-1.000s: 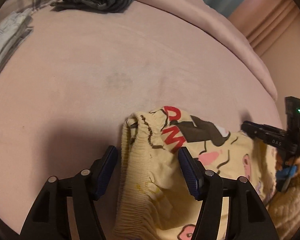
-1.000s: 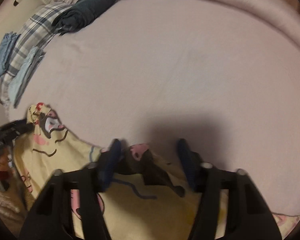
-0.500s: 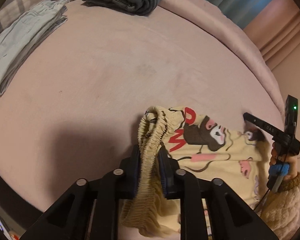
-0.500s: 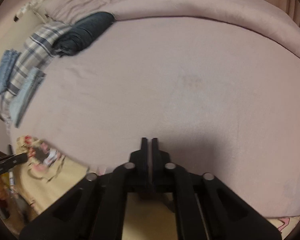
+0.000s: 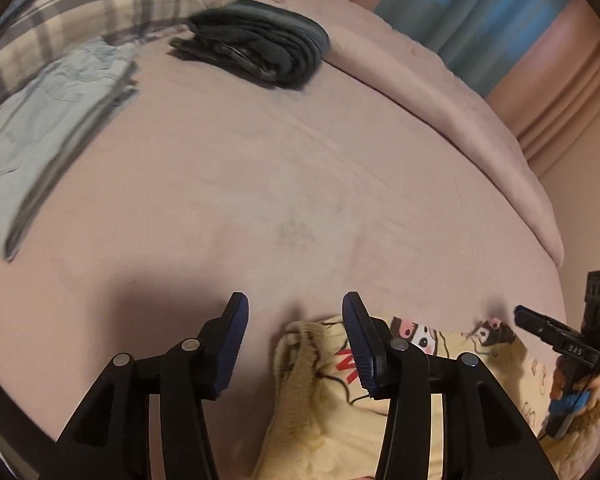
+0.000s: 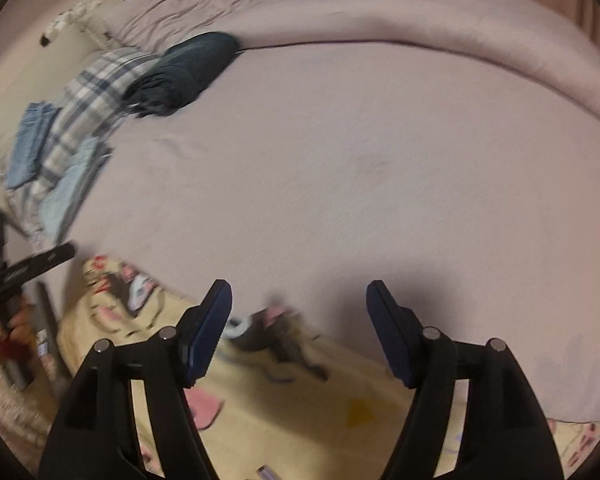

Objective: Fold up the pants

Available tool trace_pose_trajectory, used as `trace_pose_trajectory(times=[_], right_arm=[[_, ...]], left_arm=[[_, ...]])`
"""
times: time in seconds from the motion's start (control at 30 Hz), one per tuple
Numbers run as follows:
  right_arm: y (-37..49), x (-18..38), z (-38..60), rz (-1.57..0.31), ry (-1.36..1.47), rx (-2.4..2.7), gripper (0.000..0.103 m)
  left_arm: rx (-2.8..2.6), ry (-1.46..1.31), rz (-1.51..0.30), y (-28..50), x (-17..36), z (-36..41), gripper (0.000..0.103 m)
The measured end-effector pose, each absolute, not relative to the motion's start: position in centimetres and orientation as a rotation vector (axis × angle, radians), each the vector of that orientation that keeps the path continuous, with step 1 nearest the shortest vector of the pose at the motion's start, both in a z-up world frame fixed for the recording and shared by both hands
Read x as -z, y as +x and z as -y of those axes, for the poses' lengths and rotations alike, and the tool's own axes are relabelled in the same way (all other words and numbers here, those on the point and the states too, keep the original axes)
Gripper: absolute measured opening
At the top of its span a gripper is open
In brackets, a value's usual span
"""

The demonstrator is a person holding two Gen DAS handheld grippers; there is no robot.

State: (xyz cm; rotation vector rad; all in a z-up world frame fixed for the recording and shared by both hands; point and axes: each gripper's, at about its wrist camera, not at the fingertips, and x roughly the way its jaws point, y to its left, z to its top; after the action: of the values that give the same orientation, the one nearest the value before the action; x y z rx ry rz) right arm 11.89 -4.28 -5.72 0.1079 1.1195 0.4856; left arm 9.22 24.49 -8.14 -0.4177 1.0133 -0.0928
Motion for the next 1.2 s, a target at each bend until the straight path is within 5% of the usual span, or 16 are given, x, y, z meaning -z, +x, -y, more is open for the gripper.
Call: trace_pose_trajectory(times=[0.07, 0.13, 0.2, 0.57, 0.67, 0.77, 0.93, 1.2], right_arm=[[11.7, 6.9, 3.7, -1.159, 0.116, -0.517, 0.058], [11.5, 8.0, 3.1, -1.183, 0.078, -0.527, 0.021], [11.2, 8.9, 2.2, -1.186, 0.014, -0.516, 0.007], [13.3, 9.8, 3.4, -1.127, 0.133, -0.416, 0.006], [13.4, 10.2, 3.7, -1.117, 0.178, -0.410, 0.011], [12.9, 8.3, 4.4, -1.092, 0.172, -0.342, 0.034], [8.3, 5.0, 5.5, -1.012, 0.166, -0.321, 0.049], [0.5, 9.4, 6.2, -1.060, 0.035, -0.298, 0.050]], left_arm=[[0.103, -0.383, -1.047, 9.6, 8.6, -23.8, 0.048], [0.105, -0.358, -1.055, 9.5, 8.7, -23.1, 0.048], [0.107, -0.354, -1.050, 9.2, 8.5, -22.8, 0.048], [0.128, -0.340, -0.944, 6.6, 5.9, -19.9, 0.048], [0.168, -0.333, -0.981, 6.4, 6.4, -17.9, 0.048], [0.238, -0.317, -1.015, 5.8, 7.1, -15.1, 0.048], [0.343, -0.387, -1.069, 5.2, 9.3, -12.4, 0.048], [0.242, -0.211, -1.097, 3.9, 11.1, -10.4, 0.048]])
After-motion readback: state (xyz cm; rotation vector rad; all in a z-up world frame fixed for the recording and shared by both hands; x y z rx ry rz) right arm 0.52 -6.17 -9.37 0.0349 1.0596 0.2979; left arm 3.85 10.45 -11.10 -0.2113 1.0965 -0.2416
